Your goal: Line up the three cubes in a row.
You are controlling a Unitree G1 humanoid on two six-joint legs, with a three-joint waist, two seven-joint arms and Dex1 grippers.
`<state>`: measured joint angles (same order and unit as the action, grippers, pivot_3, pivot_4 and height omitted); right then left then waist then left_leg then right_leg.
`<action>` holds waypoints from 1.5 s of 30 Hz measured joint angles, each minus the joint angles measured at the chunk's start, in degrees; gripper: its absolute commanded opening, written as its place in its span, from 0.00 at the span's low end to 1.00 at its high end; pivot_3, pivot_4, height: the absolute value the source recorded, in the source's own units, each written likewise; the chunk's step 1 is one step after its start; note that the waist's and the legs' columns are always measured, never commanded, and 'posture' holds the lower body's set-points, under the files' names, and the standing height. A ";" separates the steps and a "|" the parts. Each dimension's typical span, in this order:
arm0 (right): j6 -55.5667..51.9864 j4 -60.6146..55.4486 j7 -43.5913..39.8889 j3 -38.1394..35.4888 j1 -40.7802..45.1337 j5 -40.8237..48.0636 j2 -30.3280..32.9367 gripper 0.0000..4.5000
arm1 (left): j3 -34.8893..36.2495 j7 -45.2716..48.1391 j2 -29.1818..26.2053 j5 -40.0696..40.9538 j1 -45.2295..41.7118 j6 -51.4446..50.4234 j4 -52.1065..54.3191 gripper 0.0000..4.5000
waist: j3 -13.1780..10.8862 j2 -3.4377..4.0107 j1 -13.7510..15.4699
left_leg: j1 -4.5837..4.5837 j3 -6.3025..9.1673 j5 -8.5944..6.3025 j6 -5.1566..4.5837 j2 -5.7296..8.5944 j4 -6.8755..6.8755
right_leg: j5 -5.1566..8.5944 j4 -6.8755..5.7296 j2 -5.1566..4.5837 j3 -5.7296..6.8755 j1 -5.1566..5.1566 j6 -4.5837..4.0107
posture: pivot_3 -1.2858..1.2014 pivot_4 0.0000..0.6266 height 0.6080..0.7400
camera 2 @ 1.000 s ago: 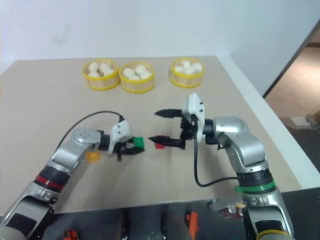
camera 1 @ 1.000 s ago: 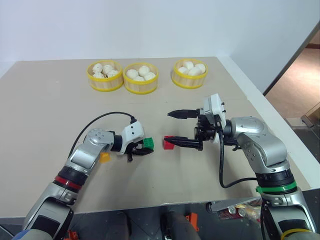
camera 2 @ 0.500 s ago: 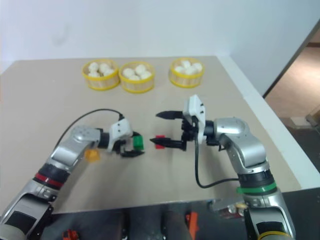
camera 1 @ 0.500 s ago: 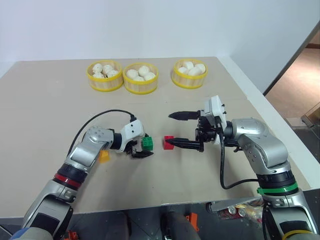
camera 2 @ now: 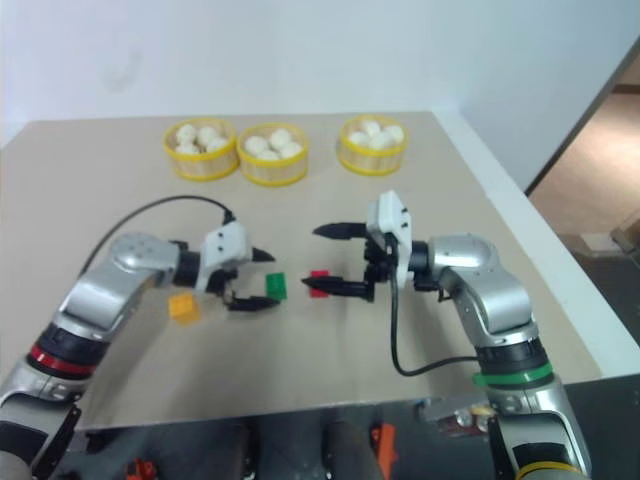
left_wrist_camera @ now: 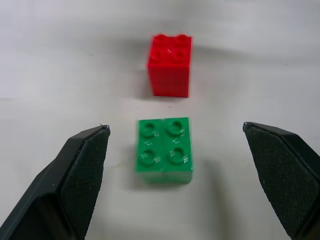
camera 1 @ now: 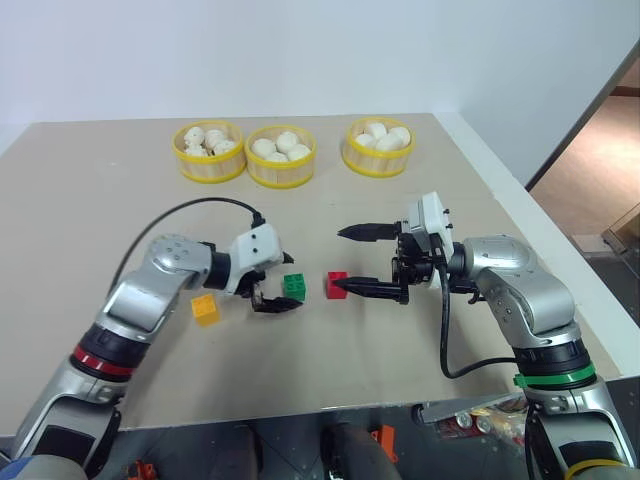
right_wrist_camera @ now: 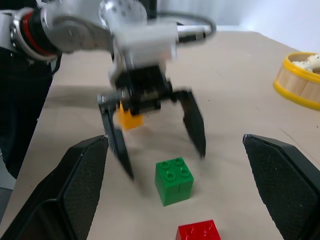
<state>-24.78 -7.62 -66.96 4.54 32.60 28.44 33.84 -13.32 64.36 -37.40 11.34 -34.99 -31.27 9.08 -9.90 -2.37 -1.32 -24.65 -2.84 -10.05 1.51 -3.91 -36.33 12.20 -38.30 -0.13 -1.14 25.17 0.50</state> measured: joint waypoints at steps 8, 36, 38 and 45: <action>-0.96 -0.07 -1.49 -0.08 1.06 0.88 0.34 1.00 | 14.73 -7.21 1.01 9.30 7.46 -5.03 7.59 0.99 | -0.01 0.01 -0.14 | 0.01 -0.03 0.00 0.00 -0.01 0.01 | -0.01 0.04 -0.02 -0.02 0.00 0.03 | 0.52 0.24 1.00; 2.97 0.83 -6.42 0.01 -0.39 -0.59 3.85 1.00 | 25.31 -42.92 25.18 7.71 48.63 12.37 26.36 0.99 | 0.00 -0.02 0.06 | 0.14 -0.05 0.02 -0.04 0.13 -0.09 | -0.06 0.16 -0.14 -0.18 -0.12 -0.22 | 0.52 0.24 1.00; 2.97 1.14 -6.49 0.01 -0.39 -0.66 3.85 1.00 | 25.30 -43.90 25.41 7.71 49.81 12.61 26.34 0.99 | 0.00 -0.02 0.01 | 0.11 -0.07 0.01 -0.02 0.13 -0.08 | -0.05 0.19 -0.14 -0.20 -0.09 -0.21 | 0.52 0.24 1.00; 2.98 1.20 -6.58 0.00 -0.39 -0.72 3.85 1.00 | 23.89 -45.64 25.42 7.54 51.39 12.60 26.34 0.99 | 0.00 -0.02 0.07 | 0.09 -0.05 0.00 0.00 0.13 -0.06 | -0.03 0.19 -0.13 -0.19 -0.06 -0.22 | 0.52 0.24 1.00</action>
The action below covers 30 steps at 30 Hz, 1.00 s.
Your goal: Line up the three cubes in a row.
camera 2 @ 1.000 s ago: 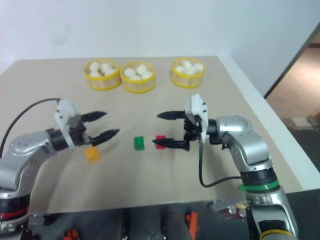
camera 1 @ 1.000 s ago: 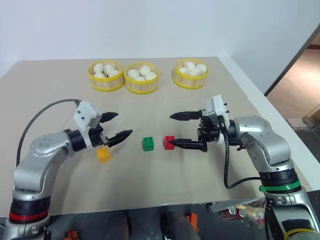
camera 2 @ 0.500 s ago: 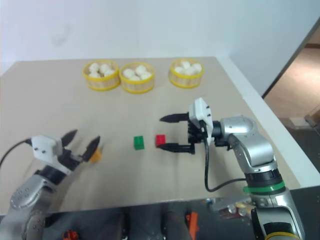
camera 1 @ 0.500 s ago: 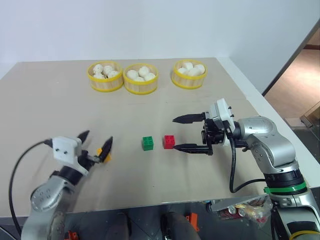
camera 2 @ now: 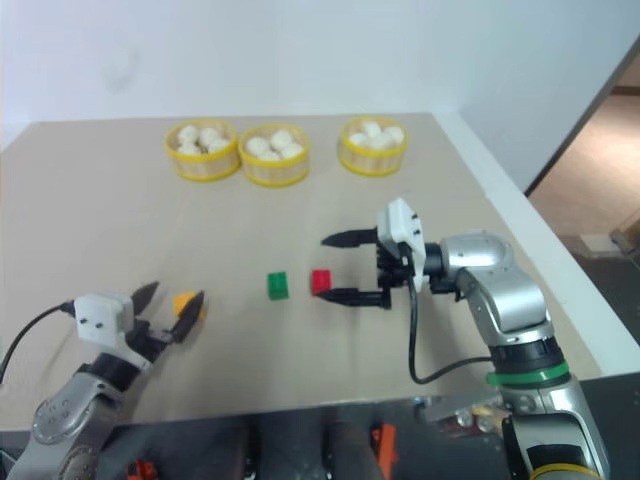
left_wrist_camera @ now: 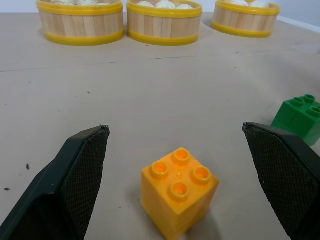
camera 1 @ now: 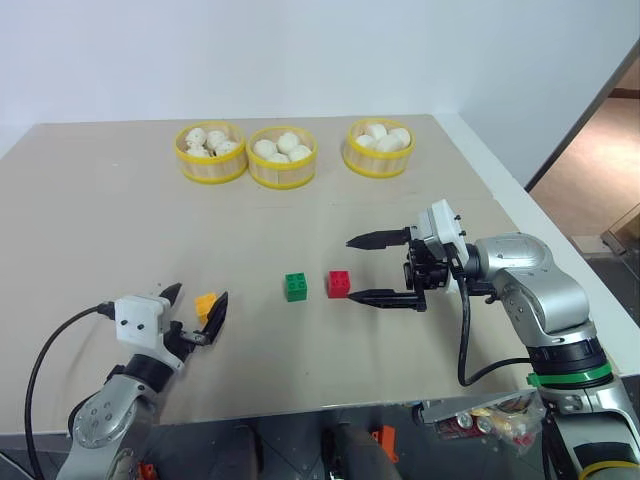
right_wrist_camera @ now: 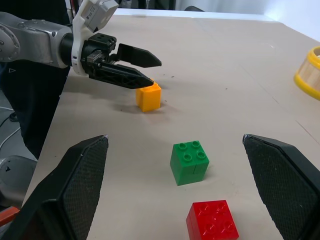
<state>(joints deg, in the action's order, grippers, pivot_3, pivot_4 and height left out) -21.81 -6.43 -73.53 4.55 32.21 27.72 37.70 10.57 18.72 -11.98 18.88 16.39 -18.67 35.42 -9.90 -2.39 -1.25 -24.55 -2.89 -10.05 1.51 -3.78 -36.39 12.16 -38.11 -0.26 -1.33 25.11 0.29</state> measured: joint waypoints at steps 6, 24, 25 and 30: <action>0.01 0.61 -0.07 0.00 0.01 -0.53 0.00 1.00 | -1.02 -2.36 -0.16 -0.41 -0.35 -2.49 -0.10 0.99 | 0.00 0.00 -0.01 | 0.00 0.00 0.00 0.00 0.00 0.00 | 0.00 0.00 0.00 0.00 0.01 0.00 | 0.52 0.24 1.00; 0.02 0.63 -0.52 0.00 -0.23 -1.03 0.04 1.00 | -1.79 -3.94 -0.48 -0.53 -0.06 -5.50 -1.38 0.74 | -0.01 0.00 -0.01 | -0.01 0.00 -0.02 0.03 0.00 0.01 | 0.01 0.03 0.00 0.00 0.04 -0.01 | 0.52 0.24 1.00; 0.02 0.63 -0.52 0.00 -0.23 -1.03 0.04 1.00 | -1.78 -3.88 -0.55 -0.69 0.09 -5.47 -1.76 0.74 | -0.01 0.00 -0.01 | -0.02 0.00 -0.02 0.04 0.00 0.01 | 0.01 0.03 0.00 0.00 0.04 -0.01 | 0.52 0.24 1.00; 0.03 0.60 -0.52 0.00 -0.27 -1.04 0.04 1.00 | -1.64 -3.68 -0.81 -1.02 0.42 -5.02 -3.62 0.74 | -0.01 0.00 -0.01 | -0.03 0.00 -0.03 0.04 0.00 0.01 | 0.01 0.03 0.00 0.00 0.06 -0.01 | 0.52 0.24 1.00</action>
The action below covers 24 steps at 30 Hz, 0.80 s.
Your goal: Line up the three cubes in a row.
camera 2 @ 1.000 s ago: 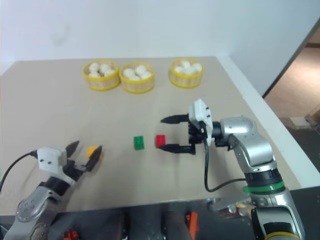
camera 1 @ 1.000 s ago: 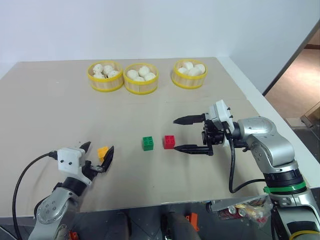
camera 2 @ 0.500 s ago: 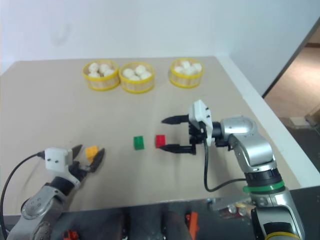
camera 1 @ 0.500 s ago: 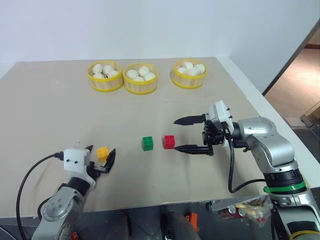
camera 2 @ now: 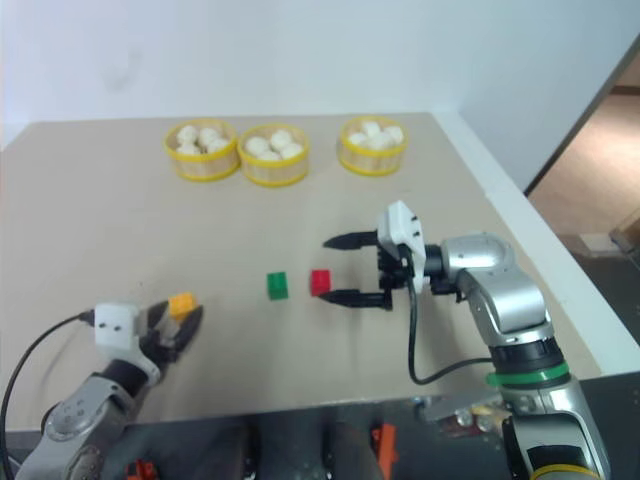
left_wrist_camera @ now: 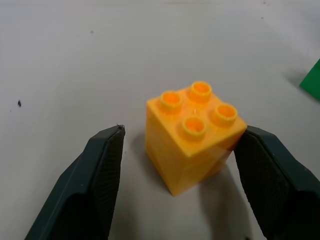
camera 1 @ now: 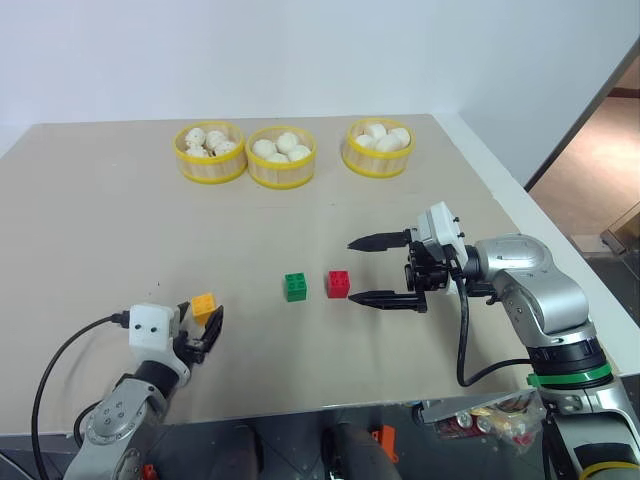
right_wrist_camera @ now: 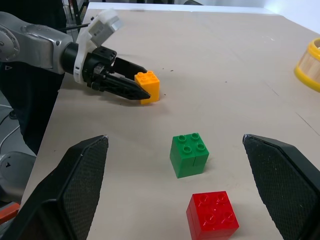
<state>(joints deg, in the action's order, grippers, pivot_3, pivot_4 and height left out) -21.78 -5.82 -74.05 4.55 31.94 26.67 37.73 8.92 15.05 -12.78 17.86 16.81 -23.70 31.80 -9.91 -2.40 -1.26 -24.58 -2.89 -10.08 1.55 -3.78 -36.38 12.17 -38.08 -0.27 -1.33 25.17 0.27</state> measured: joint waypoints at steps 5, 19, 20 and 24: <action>0.06 -0.01 0.00 0.02 -0.03 -0.02 0.00 1.00 | 0.09 0.53 -0.38 -0.08 0.02 1.05 -1.64 0.74 | 0.00 0.00 0.00 | -0.01 0.00 -0.01 0.01 0.00 0.01 | 0.00 0.01 0.00 0.00 0.02 -0.01 | 0.52 0.24 1.00; 0.78 0.00 -0.23 0.10 -0.04 -0.05 0.00 1.00 | 0.65 1.72 -2.16 -0.09 -1.30 3.98 -4.78 0.74 | 0.00 0.00 0.00 | -0.03 -0.01 -0.01 0.02 0.00 0.03 | 0.01 0.01 -0.01 0.00 0.04 -0.02 | 0.52 0.24 1.00; 0.84 0.00 -0.36 0.10 -0.04 -0.05 -0.01 1.00 | 0.65 1.72 -2.24 -0.10 -1.37 4.05 -4.89 0.74 | 0.00 0.00 0.00 | -0.03 -0.01 -0.01 0.02 0.00 0.03 | 0.01 0.01 -0.01 0.00 0.04 -0.02 | 0.52 0.24 1.00; 1.13 0.00 -0.53 0.21 -0.04 -0.05 -0.13 1.00 | 0.65 2.54 -2.93 -0.09 -1.76 4.84 -5.73 0.63 | 0.00 0.00 0.00 | -0.03 0.00 -0.02 0.03 -0.01 0.04 | 0.01 0.02 0.00 0.01 0.05 -0.02 | 0.52 0.24 1.00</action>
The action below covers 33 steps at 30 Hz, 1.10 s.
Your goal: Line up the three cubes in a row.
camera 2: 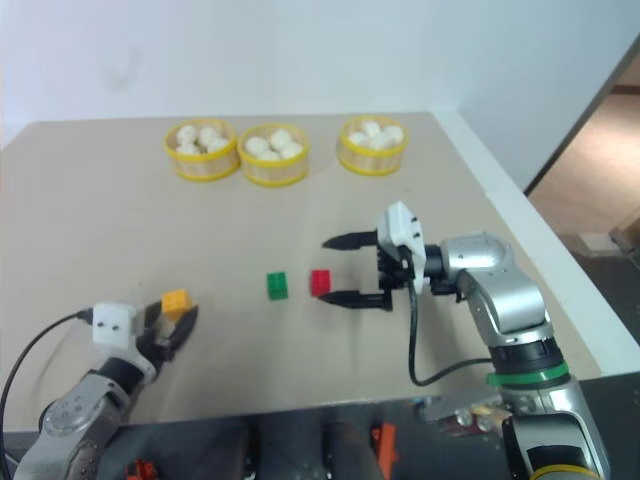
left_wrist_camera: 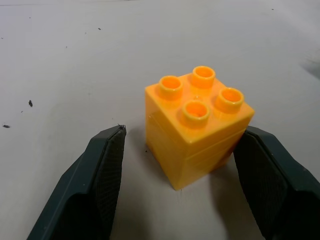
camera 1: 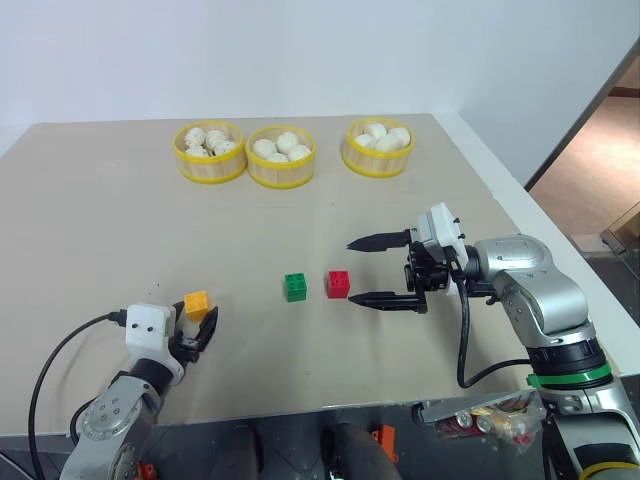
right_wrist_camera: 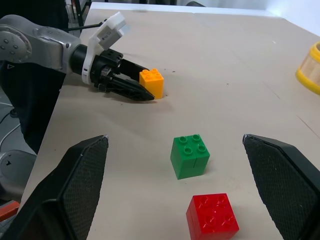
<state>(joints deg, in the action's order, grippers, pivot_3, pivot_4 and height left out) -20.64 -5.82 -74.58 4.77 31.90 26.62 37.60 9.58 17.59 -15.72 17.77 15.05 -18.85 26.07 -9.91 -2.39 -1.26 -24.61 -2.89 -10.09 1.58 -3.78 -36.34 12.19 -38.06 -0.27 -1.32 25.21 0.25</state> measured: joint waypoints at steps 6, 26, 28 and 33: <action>0.00 0.00 -0.02 0.06 0.00 -0.02 -0.02 1.00 | 0.09 0.36 -0.35 0.24 -0.24 0.17 -0.46 0.59 | 0.00 0.00 0.00 | 0.00 -0.01 0.00 0.00 0.00 0.00 | 0.00 0.00 -0.02 0.00 0.00 0.00 | 0.52 0.24 1.00; -0.19 0.00 0.06 0.10 0.09 -0.02 -0.04 1.00 | 1.56 4.16 -2.05 2.43 -2.11 1.21 -3.65 0.40 | 0.00 0.00 0.01 | 0.01 0.01 0.00 0.01 0.00 0.02 | 0.01 0.00 -0.02 0.03 0.01 -0.02 | 0.52 0.24 1.00; -0.19 0.00 0.06 0.10 0.09 -0.02 -0.04 1.00 | 1.55 4.15 -2.34 2.26 -2.57 1.34 -4.14 0.40 | 0.00 0.00 0.02 | 0.02 0.02 0.00 0.01 0.00 0.02 | 0.01 0.00 -0.02 0.03 0.00 -0.02 | 0.52 0.24 1.00; -0.18 0.00 0.05 0.10 0.09 -0.10 -0.04 1.00 | 1.38 6.06 -4.90 0.79 -3.65 3.02 -6.13 0.40 | 0.00 0.01 0.02 | 0.02 0.01 0.00 0.01 0.00 0.04 | 0.01 0.00 -0.02 0.03 0.01 -0.02 | 0.52 0.24 1.00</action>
<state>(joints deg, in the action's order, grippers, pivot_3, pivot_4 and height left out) -20.83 -5.83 -74.53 4.87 31.99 26.52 37.56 10.96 23.65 -20.61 18.56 11.40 -15.83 19.94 -9.91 -2.39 -1.24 -24.59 -2.88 -10.10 1.59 -3.79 -36.30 12.19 -38.06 -0.29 -1.28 25.23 0.23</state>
